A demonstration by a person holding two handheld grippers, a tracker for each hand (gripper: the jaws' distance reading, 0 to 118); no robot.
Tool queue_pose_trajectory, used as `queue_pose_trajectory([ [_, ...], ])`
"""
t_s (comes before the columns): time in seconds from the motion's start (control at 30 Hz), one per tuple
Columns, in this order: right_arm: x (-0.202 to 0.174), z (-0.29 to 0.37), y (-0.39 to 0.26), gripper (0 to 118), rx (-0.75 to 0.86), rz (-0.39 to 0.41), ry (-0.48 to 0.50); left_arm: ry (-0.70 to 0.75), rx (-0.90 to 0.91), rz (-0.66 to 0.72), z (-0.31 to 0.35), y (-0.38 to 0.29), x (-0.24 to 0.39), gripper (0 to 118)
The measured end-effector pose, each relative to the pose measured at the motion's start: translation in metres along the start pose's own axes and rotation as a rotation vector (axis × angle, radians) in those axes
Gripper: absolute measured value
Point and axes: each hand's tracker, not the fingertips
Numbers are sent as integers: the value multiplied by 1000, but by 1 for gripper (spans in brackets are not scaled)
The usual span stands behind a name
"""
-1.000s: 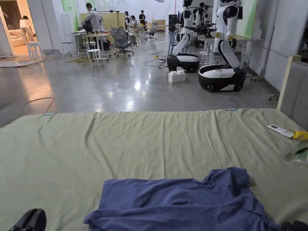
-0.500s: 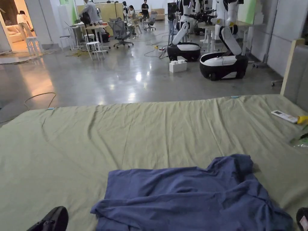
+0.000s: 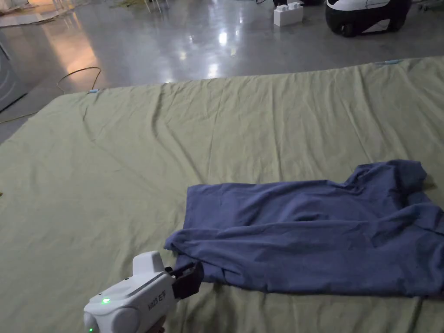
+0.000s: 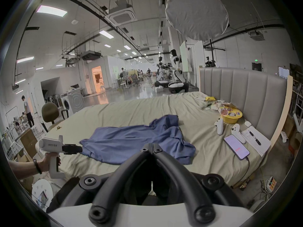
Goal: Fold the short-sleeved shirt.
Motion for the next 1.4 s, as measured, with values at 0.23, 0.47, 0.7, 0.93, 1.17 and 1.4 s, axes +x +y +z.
queue_pose_trajectory([
  [0.23,11,-11,-3,0,-37,-39,-22,54,-42,-65,-22,7,26,60],
  [0.47,16,-40,-8,0,-72,-27,-15,112,-91,-194,-30,17,29,12],
  [0.7,78,-178,-45,62,-285,-167,-119,149,-161,-293,-43,20,38,12],
  [0.93,100,-266,-87,41,-466,-142,-199,159,-152,-330,-43,12,42,12],
  [1.17,79,-258,-65,9,-449,42,-197,123,-156,-242,-28,25,35,8],
  [1.4,75,-200,-37,9,-369,-52,-267,70,-70,-72,51,33,27,7],
])
